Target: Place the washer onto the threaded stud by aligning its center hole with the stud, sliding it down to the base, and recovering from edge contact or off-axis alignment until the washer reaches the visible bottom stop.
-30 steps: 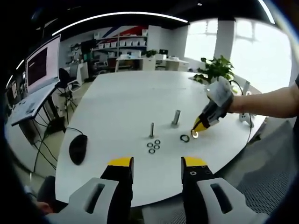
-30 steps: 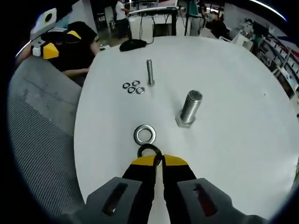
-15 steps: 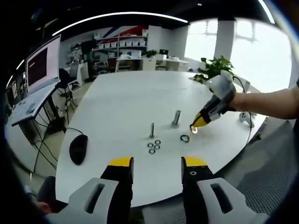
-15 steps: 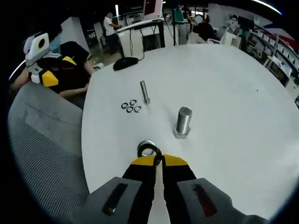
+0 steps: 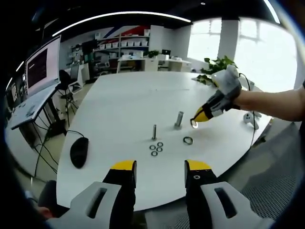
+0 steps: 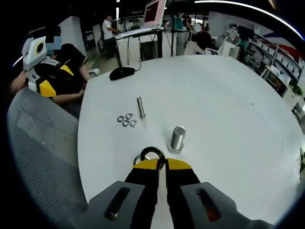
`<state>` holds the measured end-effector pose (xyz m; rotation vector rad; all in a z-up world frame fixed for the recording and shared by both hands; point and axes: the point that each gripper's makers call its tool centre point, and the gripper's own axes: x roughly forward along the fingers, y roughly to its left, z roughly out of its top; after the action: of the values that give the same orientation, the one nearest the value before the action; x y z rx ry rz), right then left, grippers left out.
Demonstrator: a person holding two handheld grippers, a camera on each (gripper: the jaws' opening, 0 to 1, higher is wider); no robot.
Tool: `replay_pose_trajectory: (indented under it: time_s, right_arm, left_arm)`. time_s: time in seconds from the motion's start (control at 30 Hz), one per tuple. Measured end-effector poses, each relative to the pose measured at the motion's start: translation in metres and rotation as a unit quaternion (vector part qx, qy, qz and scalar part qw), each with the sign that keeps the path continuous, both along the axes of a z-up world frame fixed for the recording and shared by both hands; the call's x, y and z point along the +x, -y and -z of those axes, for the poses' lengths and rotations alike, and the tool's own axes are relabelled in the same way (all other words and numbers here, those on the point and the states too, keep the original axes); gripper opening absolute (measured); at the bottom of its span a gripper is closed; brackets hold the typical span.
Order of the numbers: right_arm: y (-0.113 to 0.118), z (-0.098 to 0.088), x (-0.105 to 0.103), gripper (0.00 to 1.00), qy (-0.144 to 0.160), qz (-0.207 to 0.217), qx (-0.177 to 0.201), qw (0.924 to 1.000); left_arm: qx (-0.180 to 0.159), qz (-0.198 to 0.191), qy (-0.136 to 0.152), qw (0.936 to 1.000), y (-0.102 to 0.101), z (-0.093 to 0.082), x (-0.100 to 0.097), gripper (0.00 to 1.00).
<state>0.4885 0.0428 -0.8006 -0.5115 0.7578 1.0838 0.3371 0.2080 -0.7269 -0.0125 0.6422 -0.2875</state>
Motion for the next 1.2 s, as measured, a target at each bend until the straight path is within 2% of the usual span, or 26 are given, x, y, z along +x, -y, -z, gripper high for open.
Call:
replay_pose_trajectory:
  time_s: [0.33, 0.77, 1.2]
  right_arm:
    - [-0.002, -0.009, 0.015, 0.06, 0.061, 0.01, -0.012, 0.998]
    - [-0.012, -0.02, 0.035, 0.06, 0.108, 0.032, 0.004, 0.9936]
    - [-0.02, -0.013, 0.045, 0.06, 0.098, 0.045, 0.008, 0.9941]
  left_arm:
    - [0.003, 0.004, -0.005, 1.0, 0.001, 0.002, -0.001, 0.38]
    - [0.004, 0.004, -0.01, 0.9999, 0.0, 0.004, -0.001, 0.38]
    - [0.005, 0.002, -0.013, 0.9999, 0.0, 0.005, -0.002, 0.38]
